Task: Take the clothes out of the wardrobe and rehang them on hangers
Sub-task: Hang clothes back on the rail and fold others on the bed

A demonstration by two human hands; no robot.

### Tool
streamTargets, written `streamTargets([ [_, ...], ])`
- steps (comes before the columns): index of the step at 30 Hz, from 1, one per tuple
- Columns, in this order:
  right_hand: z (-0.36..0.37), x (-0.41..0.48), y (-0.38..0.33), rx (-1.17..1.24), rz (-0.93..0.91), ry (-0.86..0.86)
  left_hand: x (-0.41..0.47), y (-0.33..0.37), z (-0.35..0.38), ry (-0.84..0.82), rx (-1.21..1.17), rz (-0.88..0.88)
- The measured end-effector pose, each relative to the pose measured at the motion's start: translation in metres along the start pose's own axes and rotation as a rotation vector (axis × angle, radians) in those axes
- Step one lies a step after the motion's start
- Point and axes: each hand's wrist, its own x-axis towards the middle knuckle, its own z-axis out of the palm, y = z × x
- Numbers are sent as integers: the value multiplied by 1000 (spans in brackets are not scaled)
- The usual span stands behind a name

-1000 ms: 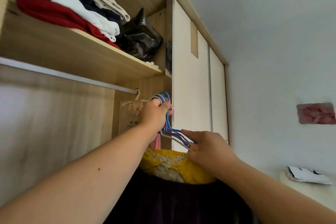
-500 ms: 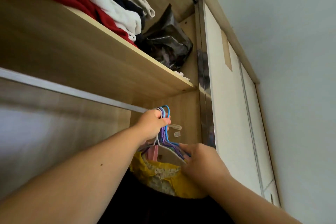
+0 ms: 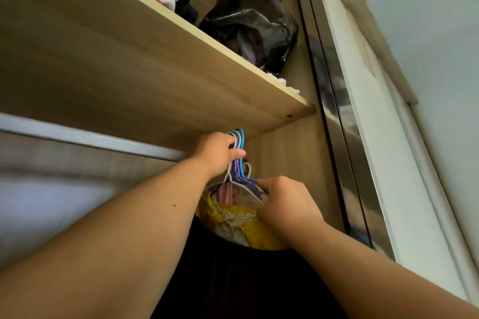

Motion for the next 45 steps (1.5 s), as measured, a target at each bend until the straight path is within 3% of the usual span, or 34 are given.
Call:
streamTargets([
  [3, 20, 24, 10, 22, 21, -10, 19, -13, 10, 7, 349, 49],
  [5, 32, 36, 13, 30, 31, -24, 26, -22, 15, 66, 459, 51],
  [9, 46, 51, 12, 61, 32, -52, 36, -34, 28, 178, 437, 36],
  [19, 81, 56, 12, 50, 15, -138, 46, -53, 32, -85, 618, 10],
  [25, 64, 51, 18, 194, 73, -253, 36, -57, 29, -78, 699, 67],
  [30, 48, 55, 20, 102, 112, -329, 34, -56, 24, -100, 667, 47],
  [37, 52, 53, 25, 209, 261, -337, 30, -58, 20, -70, 666, 18],
  [39, 47, 48, 22, 280, 176, -338, 28, -56, 18, -126, 663, 16],
  [42, 44, 47, 15, -1, 83, -447, 28, -51, 15, -245, 694, 9],
  [45, 46, 47, 6, -128, 56, -403, 27, -49, 12, -245, 674, 10],
])
